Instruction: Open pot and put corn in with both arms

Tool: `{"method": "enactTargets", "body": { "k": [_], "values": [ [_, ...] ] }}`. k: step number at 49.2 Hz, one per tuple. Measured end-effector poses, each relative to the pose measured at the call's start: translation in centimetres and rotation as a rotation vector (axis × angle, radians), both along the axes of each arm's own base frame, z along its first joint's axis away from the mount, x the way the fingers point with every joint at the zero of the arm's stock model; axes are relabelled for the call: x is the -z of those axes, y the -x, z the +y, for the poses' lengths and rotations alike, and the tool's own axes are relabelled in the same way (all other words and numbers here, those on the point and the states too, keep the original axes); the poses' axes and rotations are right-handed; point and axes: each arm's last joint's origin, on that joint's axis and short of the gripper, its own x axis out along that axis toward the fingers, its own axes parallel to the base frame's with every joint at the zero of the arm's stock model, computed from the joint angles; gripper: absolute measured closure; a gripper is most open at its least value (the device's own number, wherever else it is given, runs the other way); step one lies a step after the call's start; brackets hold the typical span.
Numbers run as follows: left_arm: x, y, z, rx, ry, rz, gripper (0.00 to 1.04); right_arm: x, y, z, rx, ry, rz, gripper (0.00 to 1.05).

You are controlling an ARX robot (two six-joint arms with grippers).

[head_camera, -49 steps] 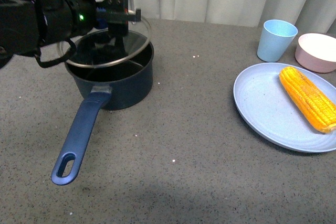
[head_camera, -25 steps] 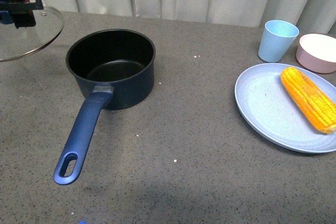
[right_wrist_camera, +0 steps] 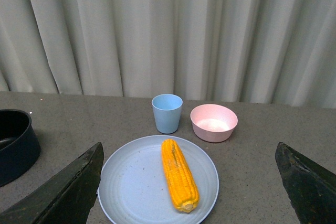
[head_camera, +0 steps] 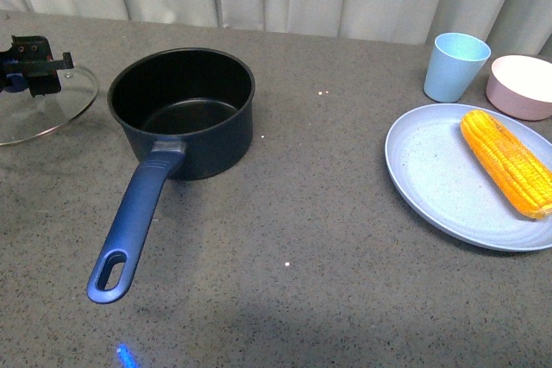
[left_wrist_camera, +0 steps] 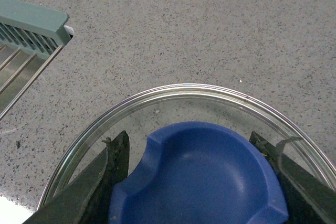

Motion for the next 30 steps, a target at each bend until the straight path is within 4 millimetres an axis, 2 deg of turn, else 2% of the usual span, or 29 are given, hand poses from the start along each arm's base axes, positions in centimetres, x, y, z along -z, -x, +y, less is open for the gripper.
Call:
{"method": "enactTargets", "body": {
  "k": [9,27,30],
  "values": [
    [1.4,0.0,-0.1,0.007,-0.001,0.028,0.44,0.0,0.0,0.0,0.000,0.000,0.000,0.09],
    [2.2,0.2,-0.2,0.025,-0.022,0.070,0.44,0.0,0.0,0.0,0.000,0.000,0.000,0.09],
    [2.3,0.2,-0.2,0.029,-0.021,0.075,0.35,0.0,0.0,0.0,0.000,0.000,0.000,0.09]
  ]
}}
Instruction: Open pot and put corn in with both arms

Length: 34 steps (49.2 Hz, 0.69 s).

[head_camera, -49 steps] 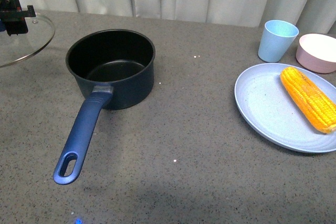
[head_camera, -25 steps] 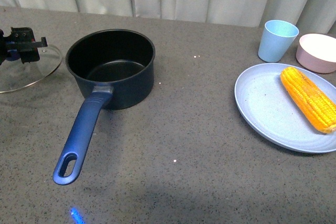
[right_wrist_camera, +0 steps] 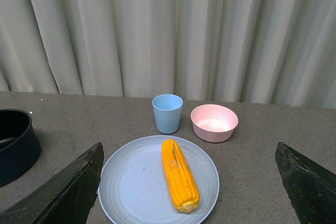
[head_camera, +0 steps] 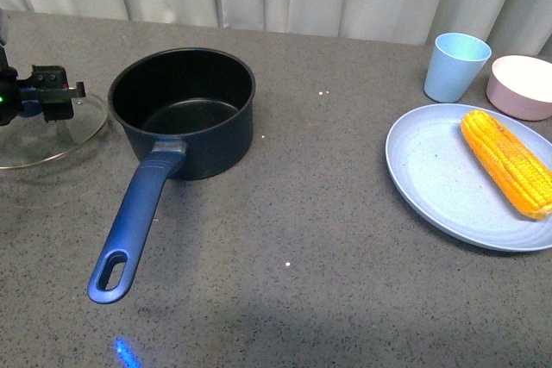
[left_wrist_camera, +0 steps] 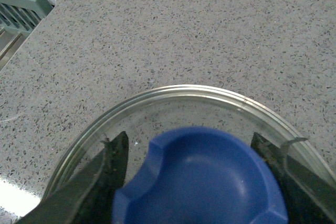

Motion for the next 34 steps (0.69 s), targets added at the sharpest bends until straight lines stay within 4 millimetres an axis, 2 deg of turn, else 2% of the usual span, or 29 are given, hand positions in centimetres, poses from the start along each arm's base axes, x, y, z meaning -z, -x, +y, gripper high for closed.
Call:
{"method": "enactTargets", "body": {
  "k": [2,3,10,16,20,25,28,34],
  "values": [
    [0.0,0.0,0.0,0.002,0.001,-0.001,0.27,0.0,0.0,0.0,0.000,0.000,0.000,0.09],
    [-0.1,0.0,0.0,0.003,-0.001,-0.001,0.26,0.0,0.0,0.0,0.000,0.000,0.000,0.09],
    [-0.1,0.2,-0.1,0.013,0.003,0.002,0.27,0.0,0.0,0.0,0.000,0.000,0.000,0.09],
    [-1.2,0.9,-0.2,0.009,0.011,-0.014,0.05,0.0,0.0,0.0,0.000,0.000,0.000,0.09],
    [-3.1,1.8,-0.3,0.007,0.029,-0.053,0.07,0.0,0.0,0.0,0.000,0.000,0.000,0.09],
    [-6.2,4.1,-0.6,0.020,0.065,-0.135,0.06,0.0,0.0,0.0,0.000,0.000,0.000,0.09],
    [-7.3,5.4,-0.8,0.032,0.070,-0.167,0.07,0.0,0.0,0.0,0.000,0.000,0.000,0.09],
    [-9.2,9.1,-1.7,0.216,0.084,-0.378,0.24,0.0,0.0,0.0,0.000,0.000,0.000,0.09]
  ]
}}
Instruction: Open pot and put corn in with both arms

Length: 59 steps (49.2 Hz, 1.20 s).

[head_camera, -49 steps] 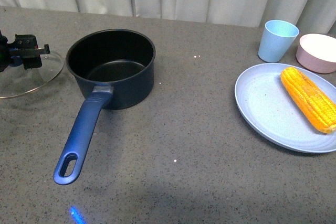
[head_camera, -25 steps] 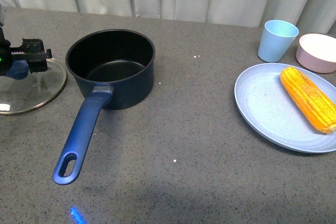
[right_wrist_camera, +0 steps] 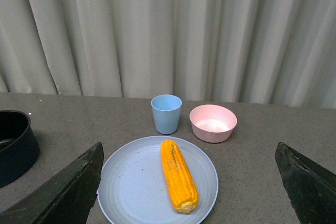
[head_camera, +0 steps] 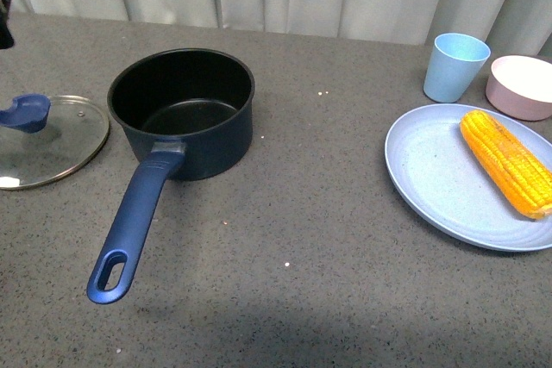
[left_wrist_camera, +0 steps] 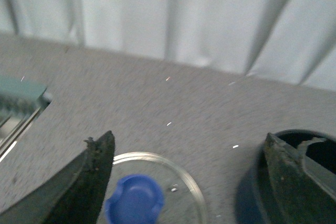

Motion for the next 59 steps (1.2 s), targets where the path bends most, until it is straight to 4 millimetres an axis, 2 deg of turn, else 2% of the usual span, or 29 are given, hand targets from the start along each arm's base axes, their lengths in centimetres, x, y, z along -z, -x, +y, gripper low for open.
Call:
{"method": "enactTargets", "body": {
  "k": [4,7,12,14,19,24,29,44,59],
  "values": [
    [-1.0,2.8,-0.6,0.027,-0.011,-0.073,0.36,0.0,0.0,0.0,0.000,0.000,0.000,0.09],
    [-1.5,4.1,-0.9,0.033,-0.015,-0.091,0.45,0.0,0.0,0.0,0.000,0.000,0.000,0.09],
    [-1.7,5.8,-1.1,0.030,-0.018,-0.091,0.60,0.0,0.0,0.0,0.000,0.000,0.000,0.09],
    [-1.7,6.9,-1.3,0.028,-0.019,-0.083,0.71,0.0,0.0,0.0,0.000,0.000,0.000,0.09],
    [-1.9,8.6,-1.9,0.022,-0.020,-0.076,0.89,0.0,0.0,0.0,0.000,0.000,0.000,0.09],
    [-2.5,9.7,-2.5,0.024,-0.019,-0.062,1.01,0.0,0.0,0.0,0.000,0.000,0.000,0.09],
    [-3.1,10.9,-2.7,0.032,-0.023,-0.084,1.01,0.0,0.0,0.0,0.000,0.000,0.000,0.09],
    [-3.0,14.0,-2.7,0.031,-0.023,-0.077,1.01,0.0,0.0,0.0,0.000,0.000,0.000,0.09],
    [-3.1,15.9,-2.7,0.031,-0.024,-0.081,1.01,0.0,0.0,0.0,0.000,0.000,0.000,0.09]
  ]
}}
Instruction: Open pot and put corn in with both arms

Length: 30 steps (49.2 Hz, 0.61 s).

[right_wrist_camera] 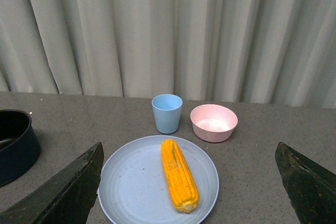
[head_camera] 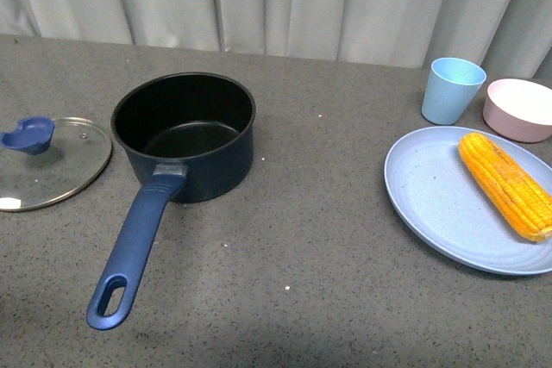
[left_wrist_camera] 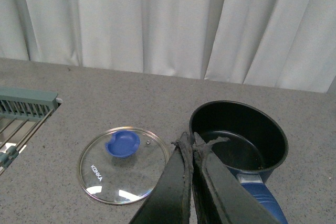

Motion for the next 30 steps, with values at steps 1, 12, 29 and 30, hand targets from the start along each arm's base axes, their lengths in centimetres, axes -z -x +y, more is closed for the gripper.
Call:
{"method": "enactTargets", "body": {
  "k": [1,12,29,30],
  "values": [
    [0.0,0.1,0.0,0.000,0.000,0.000,1.01,0.0,0.0,0.0,0.000,0.000,0.000,0.09],
    [-0.4,1.2,0.0,0.000,0.000,-0.012,1.01,0.0,0.0,0.0,0.000,0.000,0.000,0.09],
    [-0.9,2.4,0.0,0.000,0.000,-0.028,1.01,0.0,0.0,0.0,0.000,0.000,0.000,0.09],
    [-0.9,2.5,0.0,0.000,0.000,-0.028,1.01,0.0,0.0,0.0,0.000,0.000,0.000,0.09]
  ]
}}
